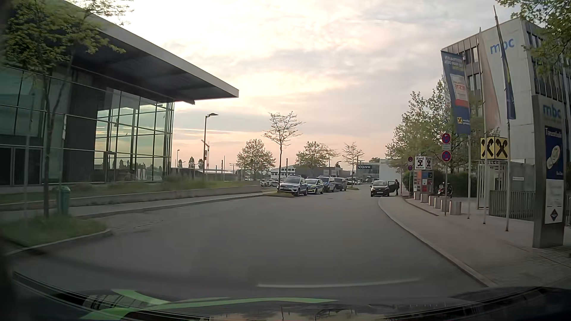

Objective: Follow the waypoints while adhering to traffic rules and regulations

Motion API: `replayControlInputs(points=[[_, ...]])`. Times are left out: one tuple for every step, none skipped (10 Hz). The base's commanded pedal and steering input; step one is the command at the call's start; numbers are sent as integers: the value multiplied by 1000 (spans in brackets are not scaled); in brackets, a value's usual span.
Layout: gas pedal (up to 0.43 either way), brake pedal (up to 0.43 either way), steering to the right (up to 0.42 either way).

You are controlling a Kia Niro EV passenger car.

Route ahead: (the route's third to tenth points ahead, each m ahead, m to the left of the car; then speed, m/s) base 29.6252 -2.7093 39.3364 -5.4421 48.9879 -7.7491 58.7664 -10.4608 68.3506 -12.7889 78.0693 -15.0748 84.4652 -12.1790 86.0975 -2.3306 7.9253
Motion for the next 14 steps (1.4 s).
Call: replayControlInputs(points=[[0,0,35],[0,0,35],[0,0,37],[0,0,42],[0,0,45],[0,0,45],[0,0,42],[0,0,36],[0,0,32],[0,0,27],[0,0,21],[0,0,13],[0,0,7],[0,0,6]])
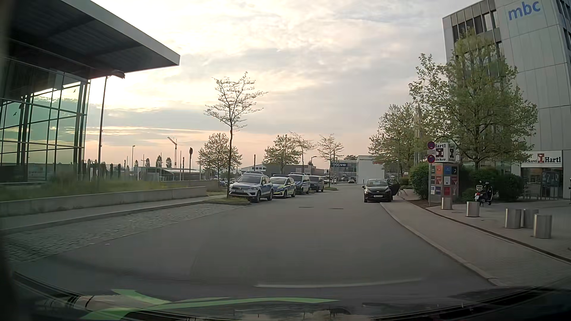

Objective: Follow the waypoints while adhering to traffic rules and regulations

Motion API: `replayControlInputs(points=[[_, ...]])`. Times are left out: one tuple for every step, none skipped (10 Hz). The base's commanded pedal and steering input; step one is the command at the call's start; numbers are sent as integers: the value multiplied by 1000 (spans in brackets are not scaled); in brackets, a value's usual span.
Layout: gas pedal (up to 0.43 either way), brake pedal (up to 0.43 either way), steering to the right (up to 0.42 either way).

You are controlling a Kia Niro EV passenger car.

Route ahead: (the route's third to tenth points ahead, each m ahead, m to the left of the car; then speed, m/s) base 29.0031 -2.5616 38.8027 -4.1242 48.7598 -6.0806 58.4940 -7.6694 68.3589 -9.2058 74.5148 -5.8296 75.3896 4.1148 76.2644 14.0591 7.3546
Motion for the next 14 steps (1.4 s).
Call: replayControlInputs(points=[[0,0,6],[0,0,6],[0,0,6],[0,0,6],[0,0,6],[0,0,6],[0,0,6],[0,0,6],[0,0,7],[0,0,8],[0,0,8],[0,0,8],[0,0,8],[0,0,9]])
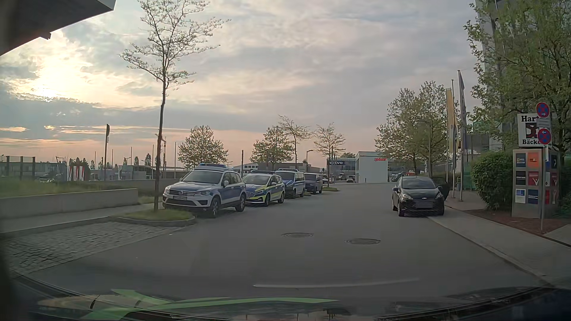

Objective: Follow the waypoints while adhering to traffic rules and regulations

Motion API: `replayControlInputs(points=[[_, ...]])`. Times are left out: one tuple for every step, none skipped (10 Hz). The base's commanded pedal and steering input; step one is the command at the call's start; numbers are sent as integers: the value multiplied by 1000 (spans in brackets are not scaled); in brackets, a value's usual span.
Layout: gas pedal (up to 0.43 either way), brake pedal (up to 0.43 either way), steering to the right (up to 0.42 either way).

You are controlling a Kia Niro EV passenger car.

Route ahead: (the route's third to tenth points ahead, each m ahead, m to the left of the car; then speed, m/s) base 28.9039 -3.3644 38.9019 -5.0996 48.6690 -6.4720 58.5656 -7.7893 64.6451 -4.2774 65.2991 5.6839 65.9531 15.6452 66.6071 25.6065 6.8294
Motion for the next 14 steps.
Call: replayControlInputs(points=[[0,0,11],[0,0,14],[0,0,21],[0,0,26],[0,0,29],[0,0,31],[0,0,33],[0,0,34],[0,0,41],[0,0,45],[0,0,53],[0,0,56],[0,0,59],[0,0,60]])
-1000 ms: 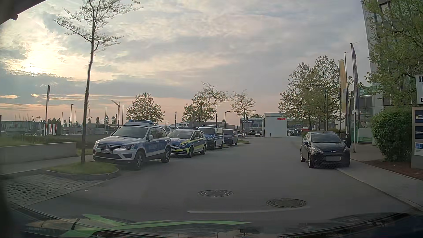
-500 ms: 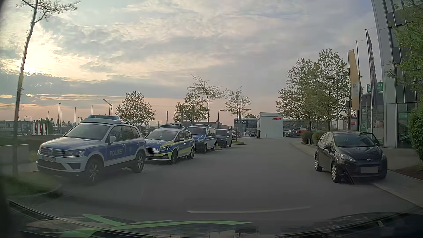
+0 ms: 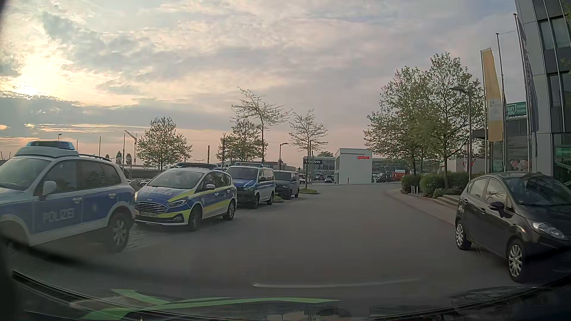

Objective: Follow the waypoints while adhering to traffic rules and regulations

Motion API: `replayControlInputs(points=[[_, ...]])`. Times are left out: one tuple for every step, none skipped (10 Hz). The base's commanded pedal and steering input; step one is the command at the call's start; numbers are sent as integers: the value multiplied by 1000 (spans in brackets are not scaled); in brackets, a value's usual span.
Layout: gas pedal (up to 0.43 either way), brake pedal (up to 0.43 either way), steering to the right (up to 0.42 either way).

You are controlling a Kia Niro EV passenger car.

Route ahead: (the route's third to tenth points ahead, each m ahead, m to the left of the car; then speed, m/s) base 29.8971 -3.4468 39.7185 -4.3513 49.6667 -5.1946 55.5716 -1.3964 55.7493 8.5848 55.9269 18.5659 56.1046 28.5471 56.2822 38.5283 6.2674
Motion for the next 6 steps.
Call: replayControlInputs(points=[[0,0,61],[0,0,63],[0,0,67],[0,0,72],[0,0,75],[0,0,78]])
